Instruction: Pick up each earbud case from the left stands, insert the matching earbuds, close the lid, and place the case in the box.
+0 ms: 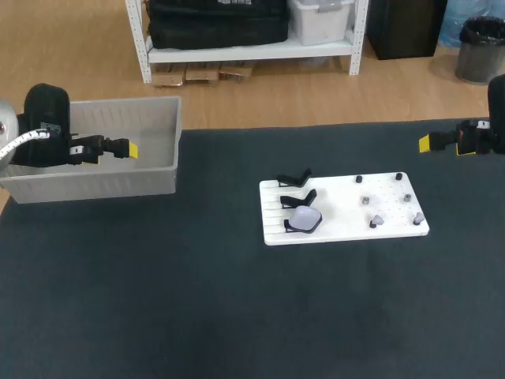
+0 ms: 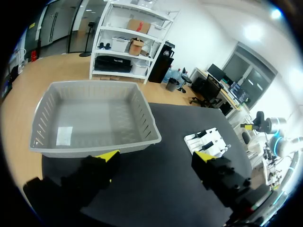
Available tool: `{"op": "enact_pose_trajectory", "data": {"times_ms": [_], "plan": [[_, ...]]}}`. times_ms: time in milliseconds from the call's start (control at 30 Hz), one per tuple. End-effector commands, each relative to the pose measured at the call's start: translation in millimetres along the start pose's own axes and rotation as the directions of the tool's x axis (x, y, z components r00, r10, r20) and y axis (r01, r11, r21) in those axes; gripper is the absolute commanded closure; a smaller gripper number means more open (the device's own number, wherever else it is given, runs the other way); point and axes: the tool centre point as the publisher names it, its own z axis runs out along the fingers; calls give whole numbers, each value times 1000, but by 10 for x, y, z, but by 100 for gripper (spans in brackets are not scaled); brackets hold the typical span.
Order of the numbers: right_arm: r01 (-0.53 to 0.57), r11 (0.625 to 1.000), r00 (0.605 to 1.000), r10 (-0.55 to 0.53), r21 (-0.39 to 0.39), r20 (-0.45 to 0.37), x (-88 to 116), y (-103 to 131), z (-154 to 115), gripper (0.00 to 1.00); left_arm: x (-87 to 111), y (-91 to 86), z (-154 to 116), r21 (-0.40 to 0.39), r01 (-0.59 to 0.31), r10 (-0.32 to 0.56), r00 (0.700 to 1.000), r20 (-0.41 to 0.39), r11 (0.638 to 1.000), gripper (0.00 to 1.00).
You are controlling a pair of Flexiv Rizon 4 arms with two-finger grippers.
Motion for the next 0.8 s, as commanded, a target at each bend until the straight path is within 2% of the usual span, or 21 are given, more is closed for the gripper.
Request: {"op": "enact_pose_trajectory", "data": {"times_ms": [33, 600, 633, 700, 767, 800], "plan": [[0, 1000, 1000, 0, 0, 0, 0, 0, 0, 0, 0, 0, 0, 0, 0, 0, 1000, 0, 1000, 0], [0, 1000, 1000, 0, 0, 0, 0, 0, 0, 0, 0, 0, 0, 0, 0, 0, 1000, 0, 1000, 0], [0, 1000, 1000, 0, 0, 0, 0, 0, 0, 0, -32, -36, -20, 66, -59, 57, 998, 33, 996, 0], [0, 1000, 1000, 0, 0, 0, 0, 0, 0, 0, -87, -77, -71, 151, -156, 142, 985, 99, 976, 0], [0, 1000, 1000, 0, 0, 0, 0, 0, 0, 0, -109, -110, -135, 247, -270, 230, 957, 179, 931, 0], [0, 1000, 1000, 0, 0, 0, 0, 0, 0, 0, -111, -123, -169, 284, -338, 285, 935, 212, 897, 0]]}}
